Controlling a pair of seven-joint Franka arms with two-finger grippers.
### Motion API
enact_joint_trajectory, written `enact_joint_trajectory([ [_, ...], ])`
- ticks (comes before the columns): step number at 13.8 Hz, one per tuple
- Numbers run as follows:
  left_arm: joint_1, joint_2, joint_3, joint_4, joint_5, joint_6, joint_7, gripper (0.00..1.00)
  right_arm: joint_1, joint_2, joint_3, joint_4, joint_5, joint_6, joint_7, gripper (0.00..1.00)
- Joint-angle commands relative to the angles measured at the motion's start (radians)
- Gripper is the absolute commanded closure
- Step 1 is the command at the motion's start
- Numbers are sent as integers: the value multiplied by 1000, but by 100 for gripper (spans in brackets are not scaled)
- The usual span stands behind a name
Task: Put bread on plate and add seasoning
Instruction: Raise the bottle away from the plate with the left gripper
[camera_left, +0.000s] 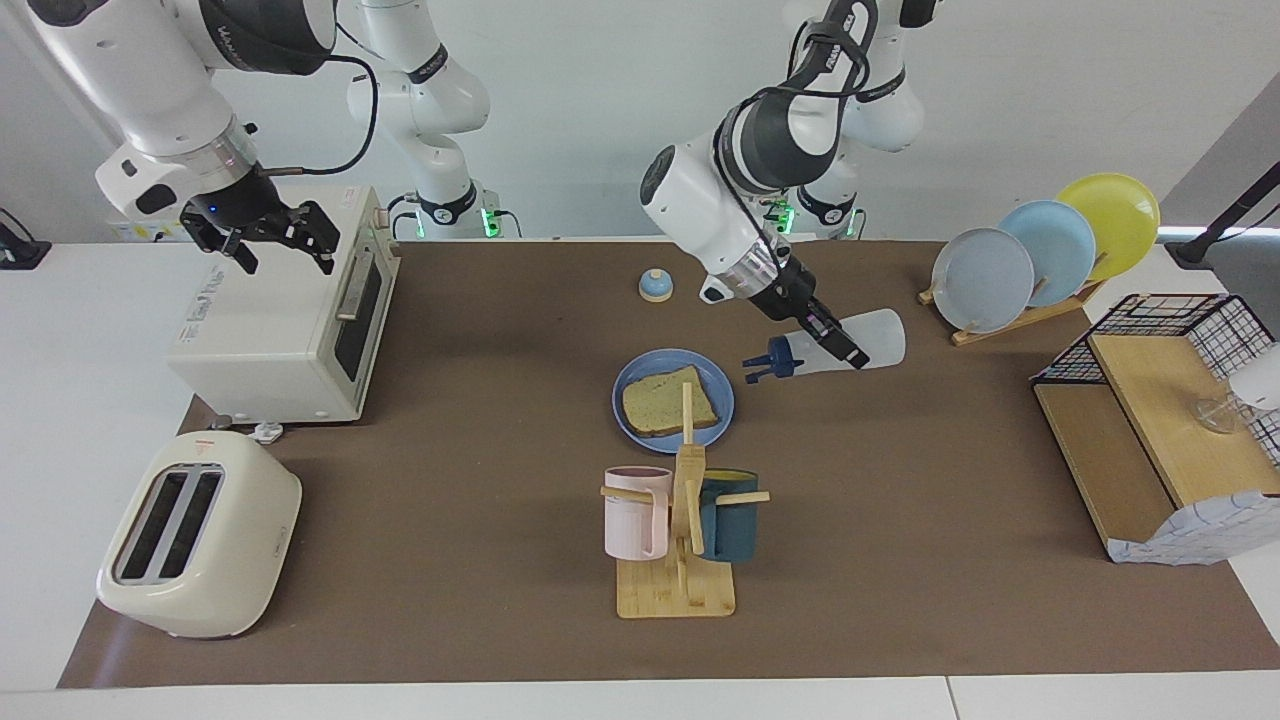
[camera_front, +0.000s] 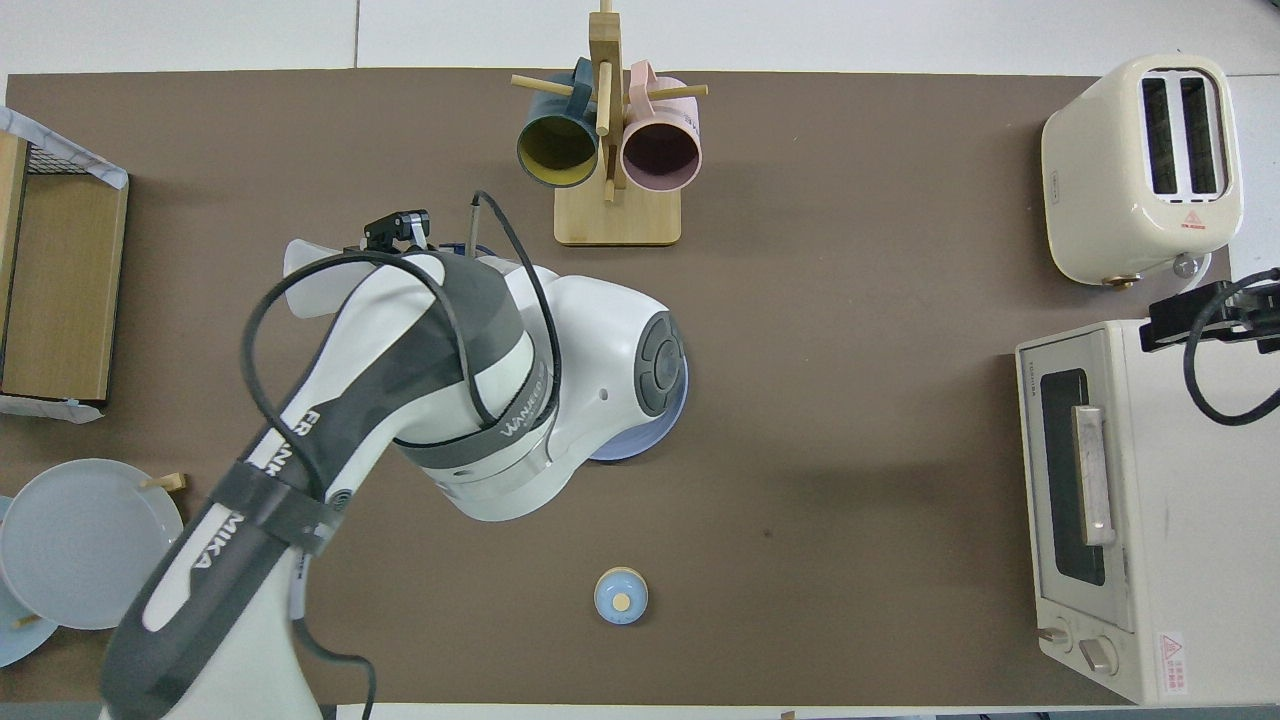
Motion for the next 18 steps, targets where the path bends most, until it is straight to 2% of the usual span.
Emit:
enact_joint_trajectory([
  [1, 56, -62, -4, -13, -111, 61, -65, 100, -7, -13, 6, -18, -6, 13, -4, 0],
  [6, 175, -133, -4, -22, -307, 176, -76, 100, -7, -13, 6, -18, -6, 13, -4, 0],
  [11, 298, -157, -5, -54, -502, 303, -76, 100, -7, -13, 6, -20, -6, 13, -4, 0],
  [14, 340, -176, -4, -120, -588, 422, -127, 100, -7, -13, 6, -18, -5, 13, -4, 0],
  [18, 369, -232, -4, -290, -622, 682, -275, 100, -7, -13, 6, -18, -6, 13, -4, 0],
])
